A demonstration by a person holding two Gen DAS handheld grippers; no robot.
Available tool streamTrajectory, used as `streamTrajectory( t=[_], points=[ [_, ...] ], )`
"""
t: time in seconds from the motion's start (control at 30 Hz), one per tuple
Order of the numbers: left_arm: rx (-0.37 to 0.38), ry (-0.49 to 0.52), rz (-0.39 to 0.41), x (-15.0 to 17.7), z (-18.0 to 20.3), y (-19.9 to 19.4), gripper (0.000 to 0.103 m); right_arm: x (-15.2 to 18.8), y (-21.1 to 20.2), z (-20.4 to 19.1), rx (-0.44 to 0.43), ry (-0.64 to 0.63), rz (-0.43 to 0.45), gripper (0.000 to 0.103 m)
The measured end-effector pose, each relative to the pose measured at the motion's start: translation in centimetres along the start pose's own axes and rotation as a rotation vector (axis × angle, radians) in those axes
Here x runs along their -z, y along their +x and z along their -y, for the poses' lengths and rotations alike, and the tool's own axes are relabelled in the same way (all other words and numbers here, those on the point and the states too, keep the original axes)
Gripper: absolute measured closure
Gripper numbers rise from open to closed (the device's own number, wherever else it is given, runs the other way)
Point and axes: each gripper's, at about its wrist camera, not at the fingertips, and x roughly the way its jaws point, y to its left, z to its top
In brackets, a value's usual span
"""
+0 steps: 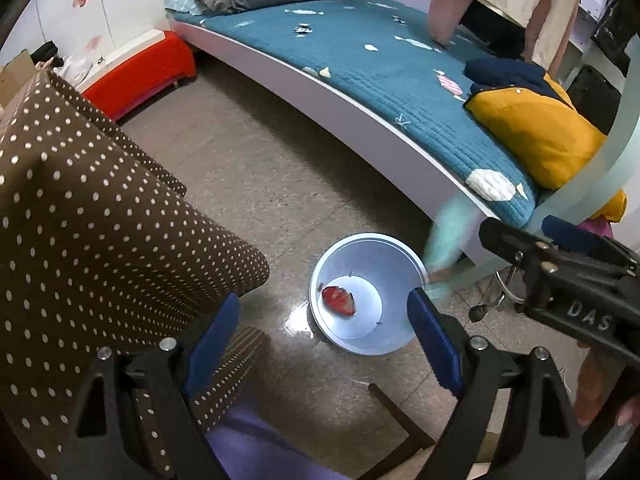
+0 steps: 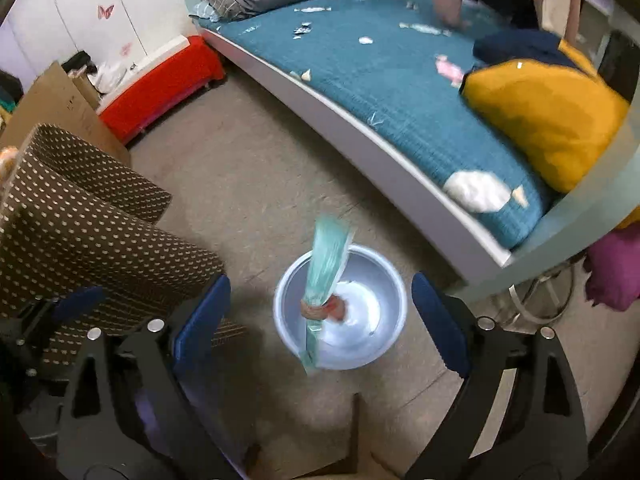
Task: Collect trash
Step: 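Open the left tool to drop the red bag while the right tool drops the tube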
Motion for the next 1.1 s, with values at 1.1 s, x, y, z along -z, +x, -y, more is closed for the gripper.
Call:
streamTrajectory(
  t=[1.1],
  points=[
    [0.008,0.044,0.114,3.3,1.6,-6.4,0.017,5.3,-5.9,1.1,0.009,0.013,0.038,0.013]
  ],
)
